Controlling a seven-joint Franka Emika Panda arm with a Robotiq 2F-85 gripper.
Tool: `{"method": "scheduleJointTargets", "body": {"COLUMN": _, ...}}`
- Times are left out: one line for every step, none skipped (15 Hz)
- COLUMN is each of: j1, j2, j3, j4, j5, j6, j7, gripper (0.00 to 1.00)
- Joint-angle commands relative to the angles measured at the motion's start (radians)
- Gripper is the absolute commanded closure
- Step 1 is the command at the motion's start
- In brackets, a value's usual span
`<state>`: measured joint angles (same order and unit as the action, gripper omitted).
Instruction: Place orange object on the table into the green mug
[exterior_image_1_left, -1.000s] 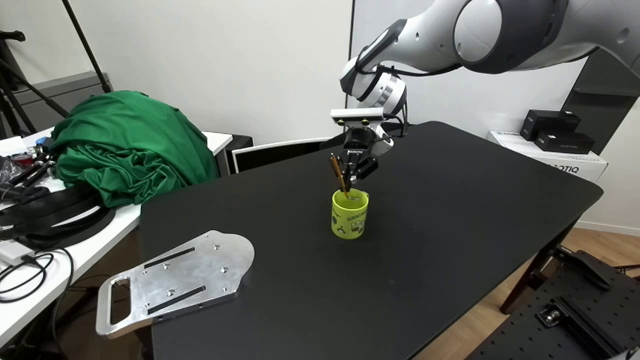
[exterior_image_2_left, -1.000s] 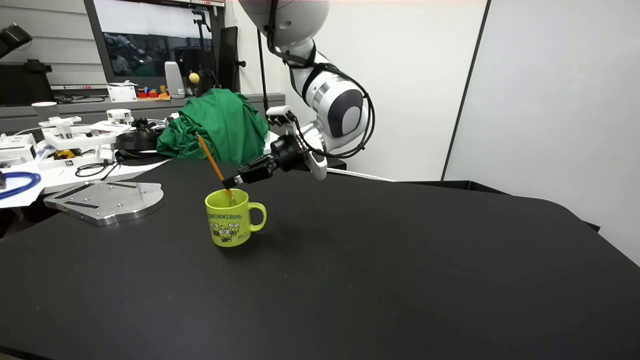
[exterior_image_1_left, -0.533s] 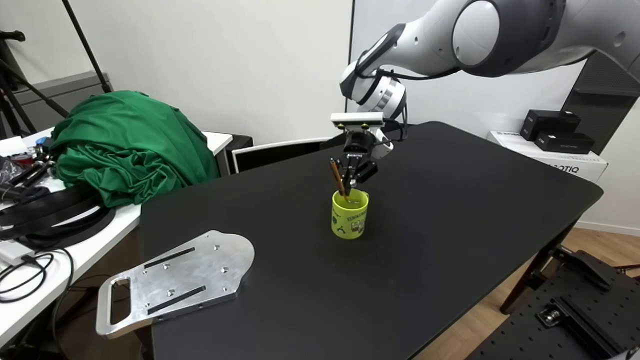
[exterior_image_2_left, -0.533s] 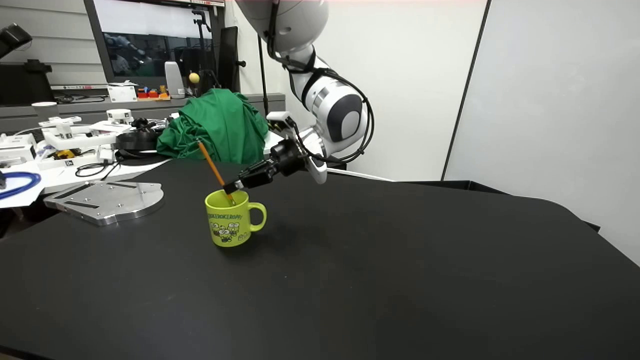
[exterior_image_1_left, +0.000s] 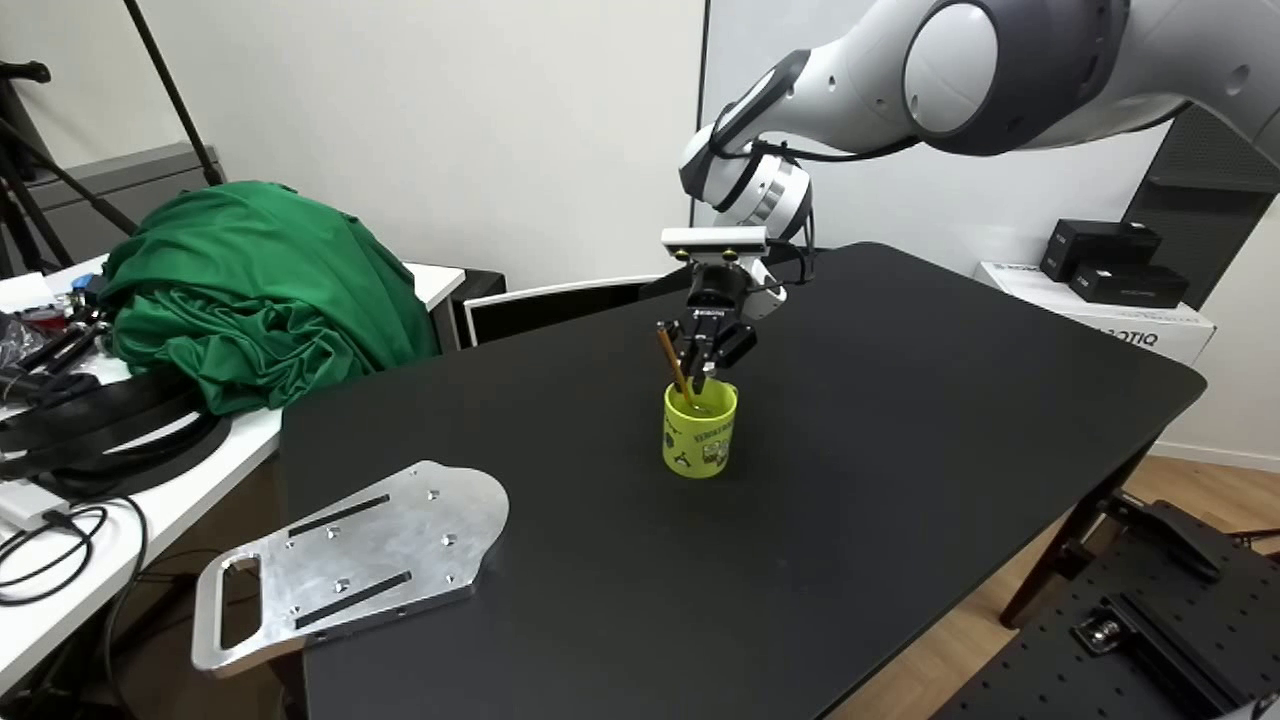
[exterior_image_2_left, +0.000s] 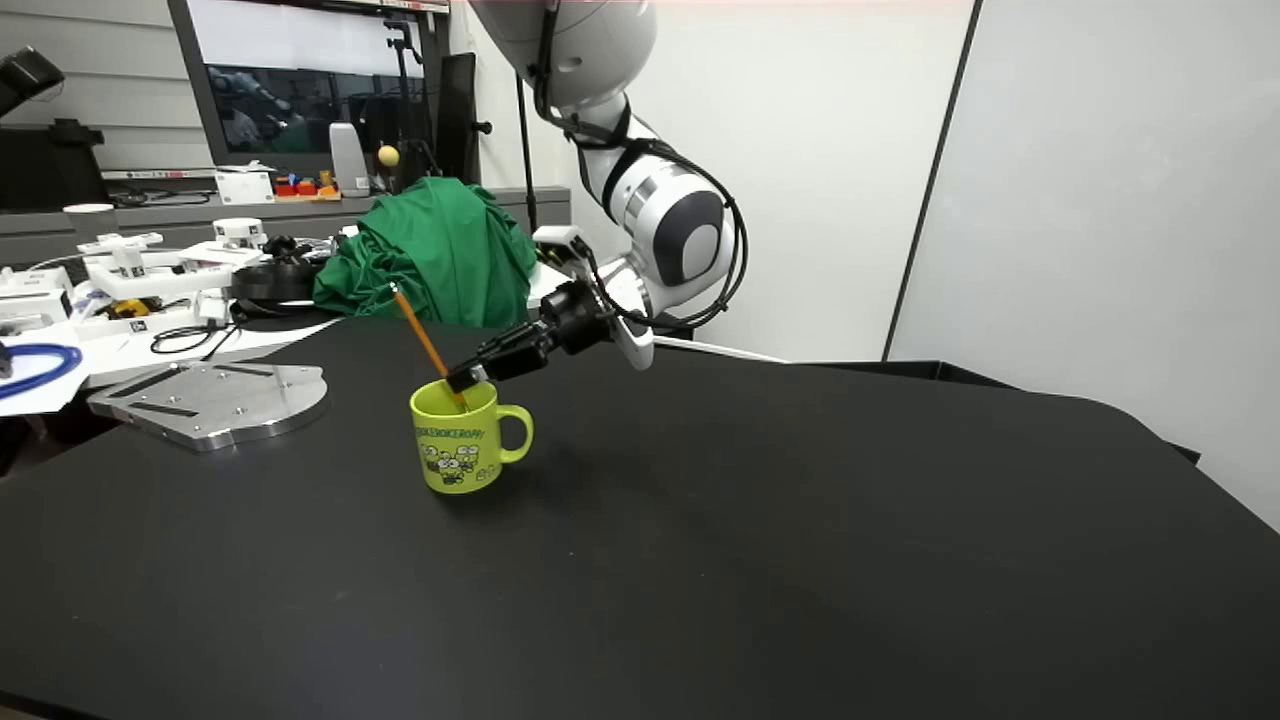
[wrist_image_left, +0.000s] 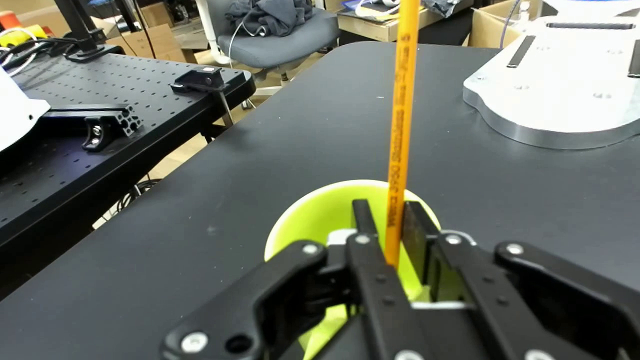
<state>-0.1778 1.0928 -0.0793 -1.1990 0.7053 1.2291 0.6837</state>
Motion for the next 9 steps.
{"method": "scheduleJointTargets", "body": {"j1": 0.003, "j2": -0.003, "j3": -0.005, "j4": 0.002, "j5": -0.001, "j6": -0.004, "j7": -0.001, "gripper": 0.47}}
{"method": "scheduleJointTargets", "body": {"j1": 0.003, "j2": -0.003, "j3": -0.005, "j4": 0.001, "j5": -0.001, "j6": -0.005, "j7": -0.002, "gripper": 0.39}}
{"method": "scheduleJointTargets", "body": {"j1": 0.003, "j2": -0.003, "j3": -0.005, "j4": 0.001, "j5": -0.002, "j6": -0.007, "j7": -0.002, "gripper": 0.33}}
{"method": "scheduleJointTargets", "body": {"j1": 0.003, "j2": -0.002, "j3": -0.005, "j4": 0.001, "j5": -0.002, "j6": -0.009, "j7": -0.001, "gripper": 0.27}}
{"method": "scheduleJointTargets", "body": {"j1": 0.004, "j2": -0.002, "j3": -0.005, "j4": 0.001, "j5": -0.002, "j6": -0.009, "j7": -0.001, "gripper": 0.19}}
{"method": "scheduleJointTargets", "body": {"j1": 0.004, "j2": -0.003, "j3": -0.005, "j4": 0.001, "j5": -0.002, "j6": -0.010, "j7": -0.002, "gripper": 0.13}}
{"method": "scheduleJointTargets", "body": {"j1": 0.004, "j2": -0.003, "j3": -0.005, "j4": 0.001, "j5": -0.003, "j6": -0.011, "j7": -0.002, "gripper": 0.05}}
{"method": "scheduleJointTargets", "body": {"j1": 0.005, "j2": -0.005, "j3": -0.005, "j4": 0.001, "j5": -0.003, "j6": -0.012, "j7": -0.003, "gripper": 0.01}}
{"method": "scheduleJointTargets", "body": {"j1": 0.005, "j2": -0.006, "j3": -0.005, "j4": 0.001, "j5": -0.003, "j6": -0.013, "j7": -0.004, "gripper": 0.00}}
